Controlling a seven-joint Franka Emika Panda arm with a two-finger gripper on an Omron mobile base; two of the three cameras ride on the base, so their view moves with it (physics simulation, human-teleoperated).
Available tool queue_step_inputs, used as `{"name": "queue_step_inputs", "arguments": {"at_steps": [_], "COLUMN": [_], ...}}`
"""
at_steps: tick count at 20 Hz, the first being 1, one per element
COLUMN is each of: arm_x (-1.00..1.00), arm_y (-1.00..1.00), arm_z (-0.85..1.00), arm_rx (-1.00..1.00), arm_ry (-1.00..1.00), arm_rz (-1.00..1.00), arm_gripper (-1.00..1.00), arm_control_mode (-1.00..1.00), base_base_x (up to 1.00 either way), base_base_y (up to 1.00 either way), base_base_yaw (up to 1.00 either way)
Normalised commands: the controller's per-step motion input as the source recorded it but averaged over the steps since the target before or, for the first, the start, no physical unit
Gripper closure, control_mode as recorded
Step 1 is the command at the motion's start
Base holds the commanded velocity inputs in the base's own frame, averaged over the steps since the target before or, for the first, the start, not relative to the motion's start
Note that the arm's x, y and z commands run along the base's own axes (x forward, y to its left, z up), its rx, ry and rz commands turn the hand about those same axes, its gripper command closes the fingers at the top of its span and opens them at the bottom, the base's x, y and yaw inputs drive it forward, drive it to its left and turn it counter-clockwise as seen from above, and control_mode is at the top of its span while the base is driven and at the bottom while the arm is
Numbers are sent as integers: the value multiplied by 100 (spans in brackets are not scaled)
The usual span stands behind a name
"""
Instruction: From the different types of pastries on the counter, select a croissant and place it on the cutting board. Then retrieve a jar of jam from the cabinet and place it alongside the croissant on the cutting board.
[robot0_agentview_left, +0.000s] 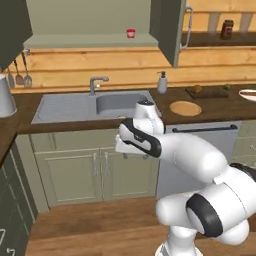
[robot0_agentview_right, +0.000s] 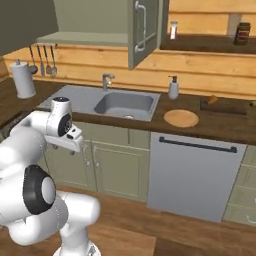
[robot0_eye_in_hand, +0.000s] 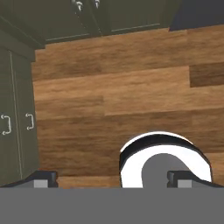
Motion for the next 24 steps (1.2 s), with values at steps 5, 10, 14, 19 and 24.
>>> {"name": "queue_step_inputs", "arguments": {"at_steps": [5,10,14,19,24], "arm_x": [0,0,0,0,0], "arm_y": [0,0,0,0,0], "arm_z": [0,0,0,0,0], "arm_rx": [0,0,0,0,0], "arm_ry": [0,0,0,0,0], "arm_rz": [0,0,0,0,0], "arm_gripper": [-100,-100,-100,-100,-100], "arm_control_mode": [100,100,100,100,100], "base_base_x": [100,100,100,100,100], "base_base_y": [30,44,32,57,39], "base_base_yaw": [-1,-5,-5,-9,-9]}}
